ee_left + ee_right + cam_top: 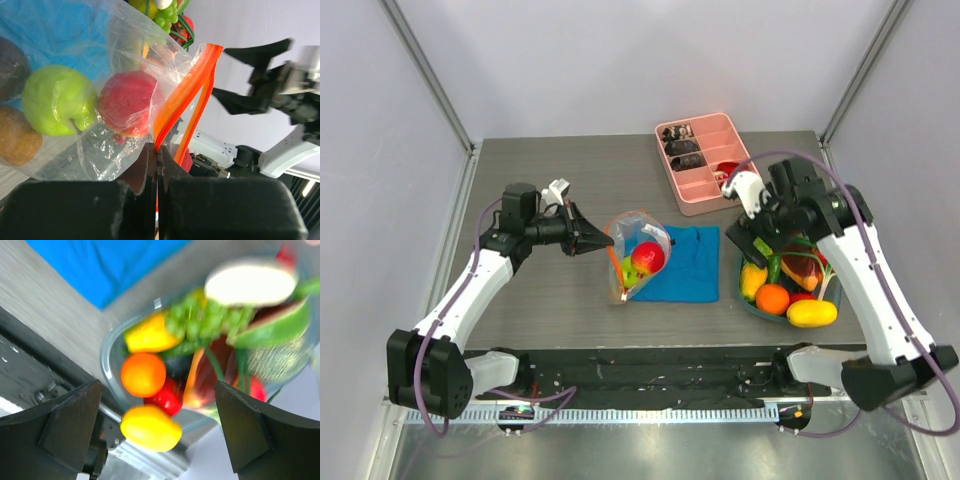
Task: Place the food in the zip-top bag and seal the zipper
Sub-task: Pick up the fake fruit from the bin.
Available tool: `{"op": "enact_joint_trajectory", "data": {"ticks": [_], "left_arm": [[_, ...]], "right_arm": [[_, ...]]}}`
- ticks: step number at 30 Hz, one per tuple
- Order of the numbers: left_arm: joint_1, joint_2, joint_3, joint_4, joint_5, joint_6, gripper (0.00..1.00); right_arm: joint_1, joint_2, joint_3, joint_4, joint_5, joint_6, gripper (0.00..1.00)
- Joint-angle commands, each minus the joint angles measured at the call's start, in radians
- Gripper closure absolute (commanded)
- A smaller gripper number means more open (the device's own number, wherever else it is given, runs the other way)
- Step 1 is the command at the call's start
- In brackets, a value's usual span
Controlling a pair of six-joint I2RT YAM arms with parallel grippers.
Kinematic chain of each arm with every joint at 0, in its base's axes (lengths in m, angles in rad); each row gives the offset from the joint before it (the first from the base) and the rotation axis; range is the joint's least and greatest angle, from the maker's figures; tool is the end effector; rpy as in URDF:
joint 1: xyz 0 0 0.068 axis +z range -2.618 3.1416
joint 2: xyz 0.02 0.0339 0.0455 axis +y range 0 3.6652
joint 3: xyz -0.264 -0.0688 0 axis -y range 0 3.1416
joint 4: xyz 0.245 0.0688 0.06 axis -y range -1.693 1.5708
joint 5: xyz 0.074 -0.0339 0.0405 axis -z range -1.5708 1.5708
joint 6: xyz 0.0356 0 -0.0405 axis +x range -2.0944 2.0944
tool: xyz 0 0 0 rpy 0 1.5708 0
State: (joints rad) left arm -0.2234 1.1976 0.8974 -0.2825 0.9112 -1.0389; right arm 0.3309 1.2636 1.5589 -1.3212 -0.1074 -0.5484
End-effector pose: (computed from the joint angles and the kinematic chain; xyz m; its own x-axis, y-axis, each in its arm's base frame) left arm 0.2430 -0.0840 0.2915 -0.9437 -0.3272 -0.0487 -0.0673 0.3340 -0.9402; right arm 0.2010 0.0731 0.4003 -0.4944 -0.7179 -0.4901 -0.7421 0.6422 -0.1920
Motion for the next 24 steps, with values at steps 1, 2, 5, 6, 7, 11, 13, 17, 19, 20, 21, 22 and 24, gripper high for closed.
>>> {"op": "enact_joint_trajectory", "data": {"ticks": [1,2,5,6,7,11,13,17,19,20,21,22,24], "left_arm": [[-0.002,-0.001,0.034,0.028,0.018,0.011,1.00],[-0.002,-0.001,0.034,0.029,0.017,0.011,1.00],[-0.004,-0.001,0.034,0.034,0.017,0.008,1.00],[-0.004,-0.004,0.035,0.034,0.017,0.008,1.00],[-0.004,-0.009,0.035,0.034,0.017,0.010,1.00],[-0.004,-0.018,0.031,0.034,0.017,0.011,1.00],[-0.004,-0.021,0.028,0.032,0.015,0.014,1.00],[-0.004,-0.018,0.023,0.032,0.014,0.016,1.00],[-0.004,-0.015,0.023,0.032,0.015,0.017,1.00],[-0.004,-0.009,0.023,0.032,0.015,0.017,1.00],[-0.004,-0.007,0.024,0.031,0.015,0.017,1.00],[-0.004,-0.006,0.025,0.034,0.015,0.017,1.00],[-0.004,-0.007,0.026,0.032,0.015,0.017,1.00]], "right_arm": [[-0.101,-0.047,-0.241,-0.154,0.166,-0.033,0.00],[-0.131,-0.040,-0.278,-0.153,0.164,-0.039,0.00],[-0.210,0.003,-0.364,-0.119,0.143,-0.041,0.02],[-0.228,0.013,-0.378,-0.107,0.138,-0.036,0.02],[-0.231,0.034,-0.381,-0.080,0.137,-0.035,0.02],[-0.234,0.069,-0.405,-0.021,0.123,-0.018,0.03],[-0.234,0.083,-0.416,-0.010,0.078,-0.010,0.04],[-0.234,0.117,-0.459,0.008,0.034,-0.004,0.06],[-0.234,0.125,-0.468,0.028,0.011,0.001,0.06],[-0.234,0.140,-0.474,0.034,0.005,0.005,0.06],[-0.234,0.148,-0.474,0.040,0.000,0.010,0.05],[-0.234,0.154,-0.474,0.053,-0.003,0.016,0.05],[-0.233,0.168,-0.484,0.068,-0.006,0.030,0.05]]}}
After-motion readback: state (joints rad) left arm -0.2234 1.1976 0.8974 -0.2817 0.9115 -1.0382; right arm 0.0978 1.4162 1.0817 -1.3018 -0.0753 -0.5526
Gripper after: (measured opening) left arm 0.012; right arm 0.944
